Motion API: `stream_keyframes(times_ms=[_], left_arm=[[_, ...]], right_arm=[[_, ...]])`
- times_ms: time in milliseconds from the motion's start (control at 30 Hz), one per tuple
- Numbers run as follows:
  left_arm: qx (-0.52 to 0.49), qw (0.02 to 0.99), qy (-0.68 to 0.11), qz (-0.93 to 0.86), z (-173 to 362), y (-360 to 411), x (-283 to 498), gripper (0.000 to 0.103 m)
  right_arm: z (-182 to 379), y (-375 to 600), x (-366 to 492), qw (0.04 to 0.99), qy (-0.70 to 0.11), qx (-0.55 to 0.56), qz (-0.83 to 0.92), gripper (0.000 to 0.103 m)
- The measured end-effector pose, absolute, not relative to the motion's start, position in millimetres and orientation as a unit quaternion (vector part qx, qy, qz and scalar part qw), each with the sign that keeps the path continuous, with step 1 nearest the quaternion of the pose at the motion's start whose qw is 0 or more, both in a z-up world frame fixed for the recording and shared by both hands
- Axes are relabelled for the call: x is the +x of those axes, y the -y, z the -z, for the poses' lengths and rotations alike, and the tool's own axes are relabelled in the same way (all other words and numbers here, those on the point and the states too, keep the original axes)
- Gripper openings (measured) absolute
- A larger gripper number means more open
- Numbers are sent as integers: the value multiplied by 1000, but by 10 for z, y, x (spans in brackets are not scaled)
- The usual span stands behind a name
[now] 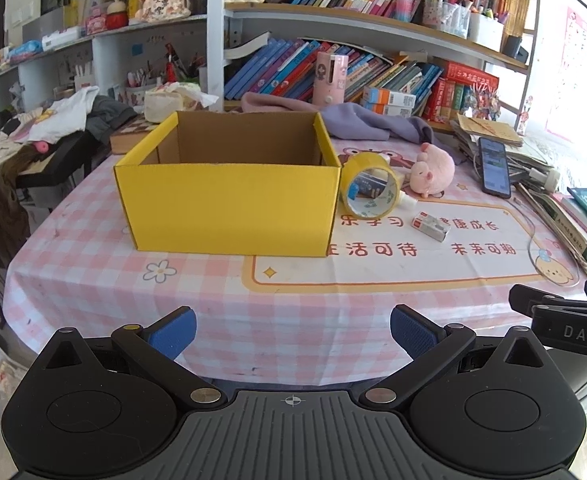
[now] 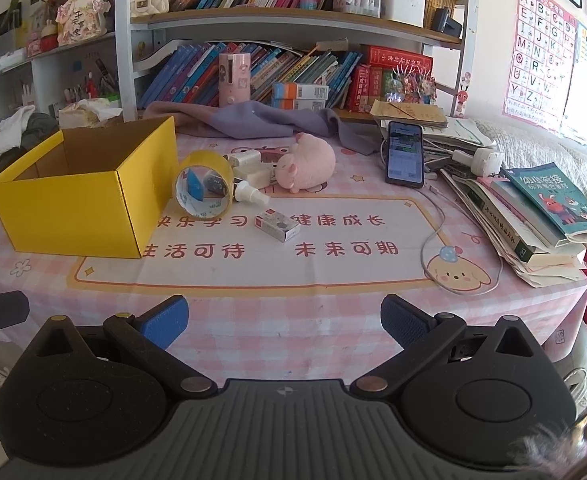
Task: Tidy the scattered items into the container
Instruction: 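Move both tools toward the items beside the yellow box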
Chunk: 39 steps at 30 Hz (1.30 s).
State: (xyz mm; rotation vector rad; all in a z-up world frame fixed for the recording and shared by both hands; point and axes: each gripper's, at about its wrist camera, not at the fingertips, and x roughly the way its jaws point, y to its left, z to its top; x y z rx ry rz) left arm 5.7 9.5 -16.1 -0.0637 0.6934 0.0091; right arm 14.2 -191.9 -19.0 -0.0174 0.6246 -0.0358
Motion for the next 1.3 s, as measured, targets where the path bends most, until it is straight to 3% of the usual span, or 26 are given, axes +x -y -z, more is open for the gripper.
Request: stream_keyframes(times_ms=[1300], left_arm=[[-33,939,-343,1,171,-304,117,103]], right_arm=[[166,1660,287,947,-321,-10,-17,101]])
